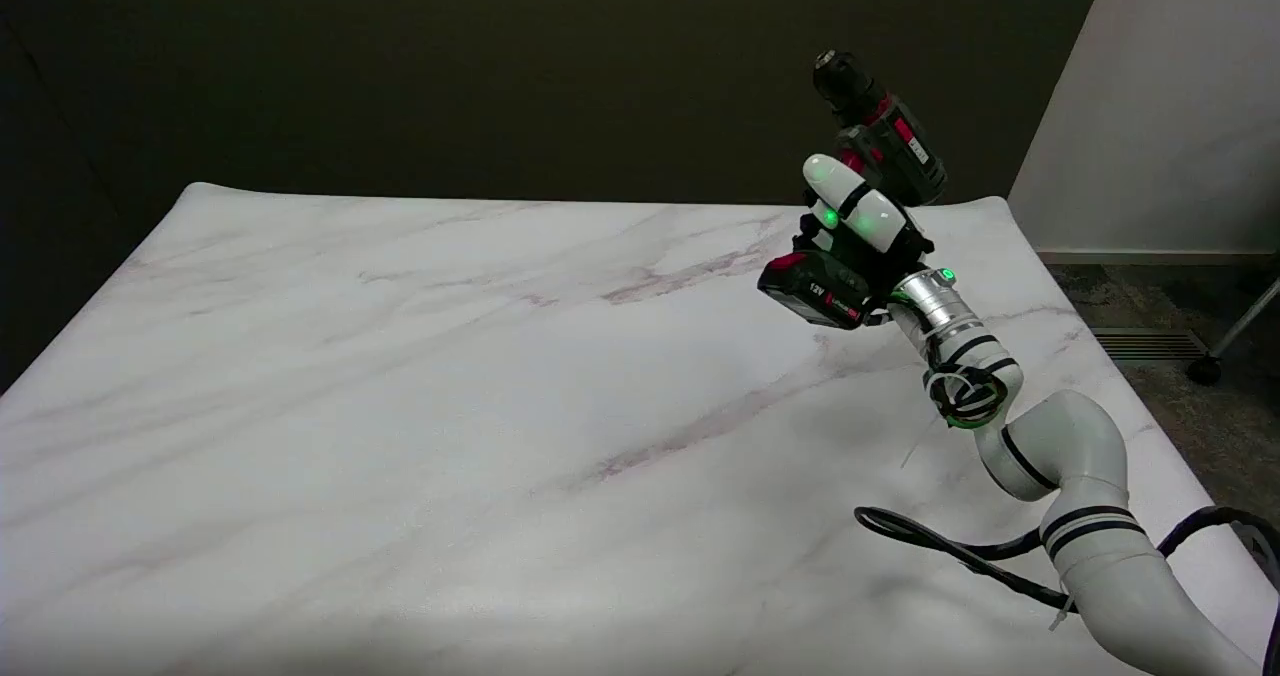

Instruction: Turn on the power screwdriver.

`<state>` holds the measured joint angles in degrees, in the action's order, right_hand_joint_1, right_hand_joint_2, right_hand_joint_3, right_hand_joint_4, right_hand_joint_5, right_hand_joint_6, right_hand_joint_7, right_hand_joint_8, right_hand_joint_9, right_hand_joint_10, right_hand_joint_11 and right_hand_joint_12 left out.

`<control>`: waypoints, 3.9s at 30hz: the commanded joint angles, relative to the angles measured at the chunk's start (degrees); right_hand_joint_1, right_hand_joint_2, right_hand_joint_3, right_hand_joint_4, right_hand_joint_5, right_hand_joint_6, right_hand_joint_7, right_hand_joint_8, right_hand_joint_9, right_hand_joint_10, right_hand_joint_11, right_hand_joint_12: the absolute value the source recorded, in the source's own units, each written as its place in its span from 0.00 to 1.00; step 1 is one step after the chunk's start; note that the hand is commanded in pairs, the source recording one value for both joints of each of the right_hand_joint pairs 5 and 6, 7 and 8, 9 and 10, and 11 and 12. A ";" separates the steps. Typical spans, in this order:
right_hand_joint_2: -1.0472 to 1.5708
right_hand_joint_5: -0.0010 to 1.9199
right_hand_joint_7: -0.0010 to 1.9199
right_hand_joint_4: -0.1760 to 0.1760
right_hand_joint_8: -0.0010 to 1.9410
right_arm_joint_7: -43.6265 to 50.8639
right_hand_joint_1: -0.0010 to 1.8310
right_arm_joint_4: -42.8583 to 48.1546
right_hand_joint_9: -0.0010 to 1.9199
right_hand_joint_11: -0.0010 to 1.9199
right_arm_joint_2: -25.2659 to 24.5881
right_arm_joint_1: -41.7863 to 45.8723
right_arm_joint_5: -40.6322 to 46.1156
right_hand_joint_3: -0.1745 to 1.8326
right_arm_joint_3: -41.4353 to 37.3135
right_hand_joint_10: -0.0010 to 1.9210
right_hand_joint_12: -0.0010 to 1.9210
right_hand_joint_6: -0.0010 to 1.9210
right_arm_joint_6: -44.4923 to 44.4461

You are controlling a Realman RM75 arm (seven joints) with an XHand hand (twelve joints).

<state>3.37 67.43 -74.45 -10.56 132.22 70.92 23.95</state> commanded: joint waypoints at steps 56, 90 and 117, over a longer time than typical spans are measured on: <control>0.87 1.00 1.00 1.00 0.99 1.41 0.46 -9.65 1.00 1.00 -0.96 -0.96 13.39 0.69 -1.72 1.00 1.00 1.00 15.67; 1.00 1.00 1.00 1.00 0.99 1.41 0.47 -11.01 1.00 1.00 -0.96 -0.01 18.74 0.73 0.49 1.00 1.00 1.00 18.29; 1.00 1.00 1.00 0.71 0.99 1.54 0.70 -14.10 1.00 1.00 -1.00 -1.24 4.75 0.60 -5.15 1.00 1.00 1.00 25.03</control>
<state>4.78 54.97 -75.02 -11.39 148.80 70.42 45.38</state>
